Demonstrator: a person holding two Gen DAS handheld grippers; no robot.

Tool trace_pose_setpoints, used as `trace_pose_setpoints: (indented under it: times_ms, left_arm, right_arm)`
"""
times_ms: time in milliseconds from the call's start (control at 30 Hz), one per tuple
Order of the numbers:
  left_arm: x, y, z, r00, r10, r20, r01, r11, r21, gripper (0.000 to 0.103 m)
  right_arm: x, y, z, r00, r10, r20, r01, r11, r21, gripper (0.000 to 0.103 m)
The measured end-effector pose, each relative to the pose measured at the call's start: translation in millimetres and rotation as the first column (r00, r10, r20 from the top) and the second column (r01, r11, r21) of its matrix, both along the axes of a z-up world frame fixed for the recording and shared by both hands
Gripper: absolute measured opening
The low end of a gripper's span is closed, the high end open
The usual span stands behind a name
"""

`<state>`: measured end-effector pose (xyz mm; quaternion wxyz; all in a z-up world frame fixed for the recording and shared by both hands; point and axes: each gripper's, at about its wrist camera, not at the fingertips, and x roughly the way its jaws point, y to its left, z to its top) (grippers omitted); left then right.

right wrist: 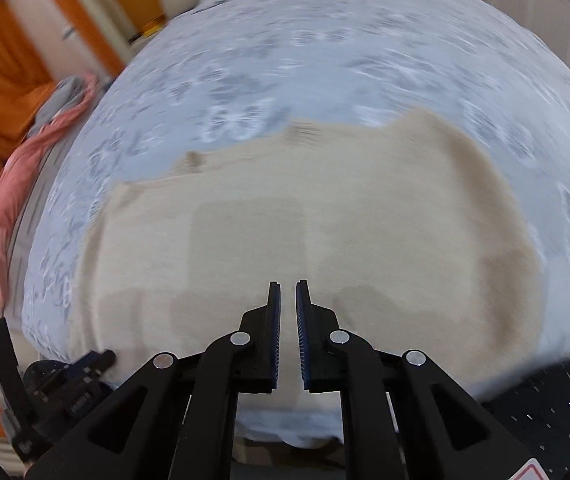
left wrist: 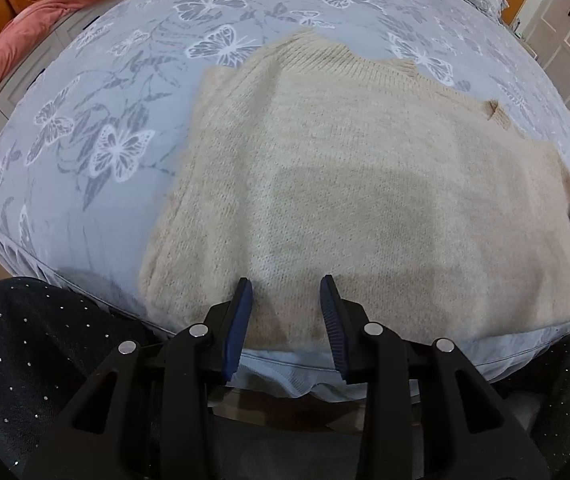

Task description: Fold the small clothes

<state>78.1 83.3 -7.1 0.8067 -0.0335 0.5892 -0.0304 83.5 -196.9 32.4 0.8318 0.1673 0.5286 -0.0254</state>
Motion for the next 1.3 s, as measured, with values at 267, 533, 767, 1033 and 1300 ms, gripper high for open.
trace_pose_setpoints:
  times_ms: [267, 533, 767, 1033, 1300]
  left_arm:
    - [-3.0, 11.8, 3.4, 1.000, 0.022, 0.005, -0.021, 0.997, -0.072, 0.034]
    - [-19.2, 81.8, 13.2, 0.943, 0.332, 0.002, -0.318, 0.906, -0.281, 0.067]
    - [11.0, 74.1, -30.4, 0.919, 0.370, -0.135, -0.392, 0.893, -0.222, 0.086]
    - [22.3, 77.3, -29.2, 0.888, 0.420, -0.186, -0.459, 0.830, -0.316, 0.079]
    - [35.3, 74.2, 45.0, 0.921, 0.378, 0.091, -0.354, 0.913, -0.204, 0.085]
  right_arm:
    - [29.8, 62.2, -2.3, 0.997, 0.073, -0.027, -0.073, 0.997, -0.017, 0.009]
    - [17.9, 63.5, -12.7, 0.996, 0.079, -0.042, -0.080, 0.996, -0.039, 0.013]
    - [38.4, 74.2, -28.3, 0.990, 0.111, -0.081, -0.113, 0.993, -0.021, 0.013]
    - [42.5, 77.2, -61.1, 0.979, 0.158, -0.127, -0.158, 0.987, 0.013, 0.011]
    - [24.8, -30.0, 0.7, 0.996, -0.080, 0.029, 0.080, 0.997, -0.014, 0.050]
